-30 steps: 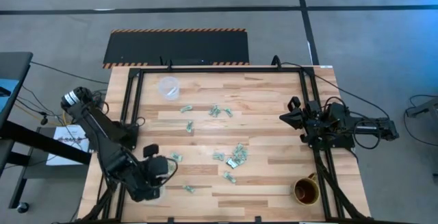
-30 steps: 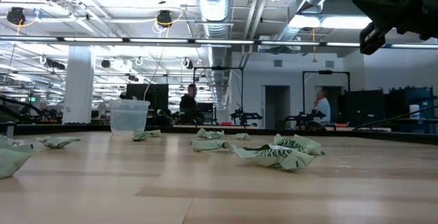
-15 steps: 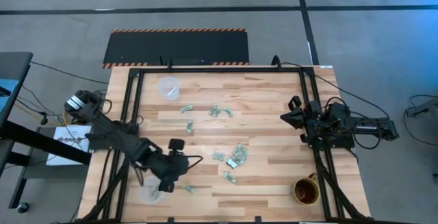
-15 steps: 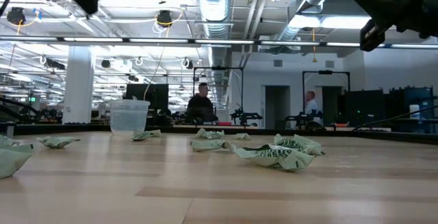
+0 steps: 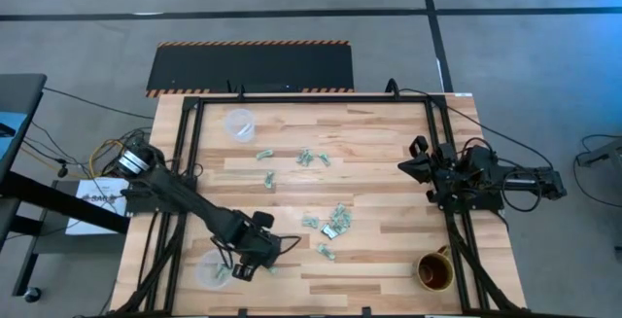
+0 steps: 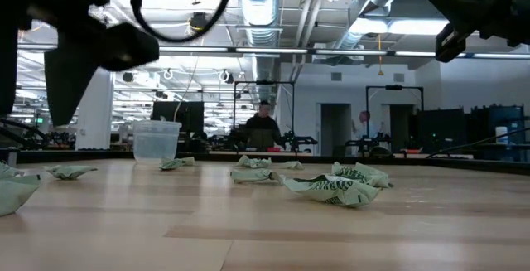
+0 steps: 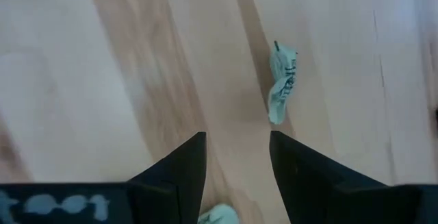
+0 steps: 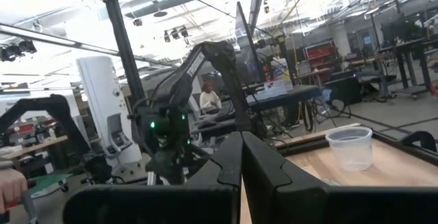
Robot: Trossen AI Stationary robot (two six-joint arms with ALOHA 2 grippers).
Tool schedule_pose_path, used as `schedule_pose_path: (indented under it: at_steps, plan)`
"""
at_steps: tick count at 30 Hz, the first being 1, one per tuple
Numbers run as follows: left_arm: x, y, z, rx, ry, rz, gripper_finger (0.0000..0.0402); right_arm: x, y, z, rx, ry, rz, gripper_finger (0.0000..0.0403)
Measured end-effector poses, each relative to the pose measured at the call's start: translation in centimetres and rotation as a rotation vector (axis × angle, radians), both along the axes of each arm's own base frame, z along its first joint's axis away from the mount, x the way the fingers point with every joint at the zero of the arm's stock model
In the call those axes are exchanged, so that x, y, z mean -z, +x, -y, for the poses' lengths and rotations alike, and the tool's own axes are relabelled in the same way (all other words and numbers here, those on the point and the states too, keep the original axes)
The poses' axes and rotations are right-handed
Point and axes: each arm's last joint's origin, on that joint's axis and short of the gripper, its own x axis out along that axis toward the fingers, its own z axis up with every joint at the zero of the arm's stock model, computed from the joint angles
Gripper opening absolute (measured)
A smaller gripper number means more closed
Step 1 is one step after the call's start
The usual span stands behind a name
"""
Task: Pick and place Stevia / Truvia into bins
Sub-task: Put the stevia packet into the bottom transparent container
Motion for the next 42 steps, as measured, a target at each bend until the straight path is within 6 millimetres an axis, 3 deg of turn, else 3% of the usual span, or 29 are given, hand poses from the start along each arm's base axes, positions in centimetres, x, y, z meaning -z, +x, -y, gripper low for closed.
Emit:
schedule_pose_path:
  at_steps: [6,14,25,34,38,42]
  plan:
    - [1.7,0.9,0.6,0.014,-0.021,-0.008,0.0149,0.0,0.0,0.0,0.0,0.0,0.0,0.0]
    - [1.7,1.5,1.2,0.05,-0.101,0.037,0.0149,0.0,0.0,0.0,0.0,0.0,-0.001,0.0]
    - [3.8,2.1,1.9,0.097,-0.169,-0.014,0.0147,0.2,0.1,0.0,0.0,0.001,-0.021,0.0]
    - [4.6,2.2,1.9,0.067,-0.097,-0.002,0.0146,0.2,0.1,0.0,0.0,0.001,-0.024,0.0]
    - [4.6,2.3,1.7,0.052,-0.064,0.018,0.0128,0.2,0.1,0.0,0.0,0.001,-0.024,0.0]
    - [4.7,2.4,1.6,0.047,-0.048,0.023,0.0081,0.2,0.1,0.0,0.0,0.001,-0.024,0.0]
